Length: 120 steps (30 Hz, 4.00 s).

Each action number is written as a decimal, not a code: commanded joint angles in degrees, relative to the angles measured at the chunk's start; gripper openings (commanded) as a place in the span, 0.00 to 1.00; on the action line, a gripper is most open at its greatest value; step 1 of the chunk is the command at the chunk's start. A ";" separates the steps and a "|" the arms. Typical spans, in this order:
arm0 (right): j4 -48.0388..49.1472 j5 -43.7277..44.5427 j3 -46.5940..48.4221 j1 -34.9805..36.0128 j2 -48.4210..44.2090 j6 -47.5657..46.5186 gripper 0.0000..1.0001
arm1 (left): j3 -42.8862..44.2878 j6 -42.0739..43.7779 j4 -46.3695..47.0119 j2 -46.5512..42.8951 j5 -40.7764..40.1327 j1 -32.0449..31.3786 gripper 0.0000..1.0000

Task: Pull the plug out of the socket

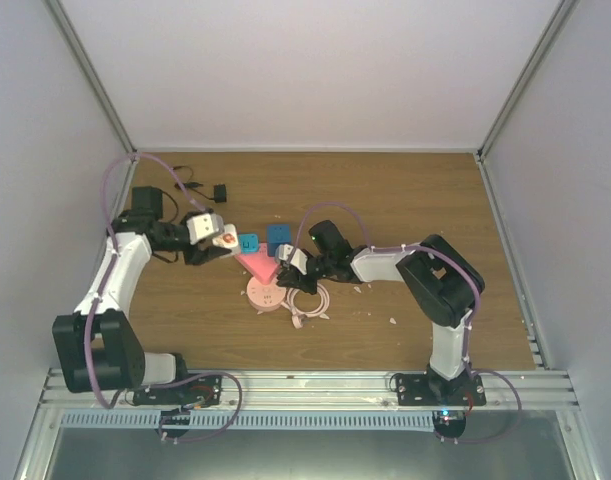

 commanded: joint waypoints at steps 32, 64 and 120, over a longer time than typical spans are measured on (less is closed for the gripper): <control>-7.73 -0.97 -2.39 0.41 -10.46 0.70 0.22 | 34.59 0.60 10.16 40.24 -61.55 5.12 0.38; -10.46 -0.04 -1.12 -0.61 -14.32 -1.17 0.46 | 33.11 -2.93 5.96 37.50 -53.22 1.16 0.99; -22.89 32.21 16.84 17.67 5.64 -7.57 0.78 | 4.44 -25.53 11.48 17.77 -5.90 8.55 0.93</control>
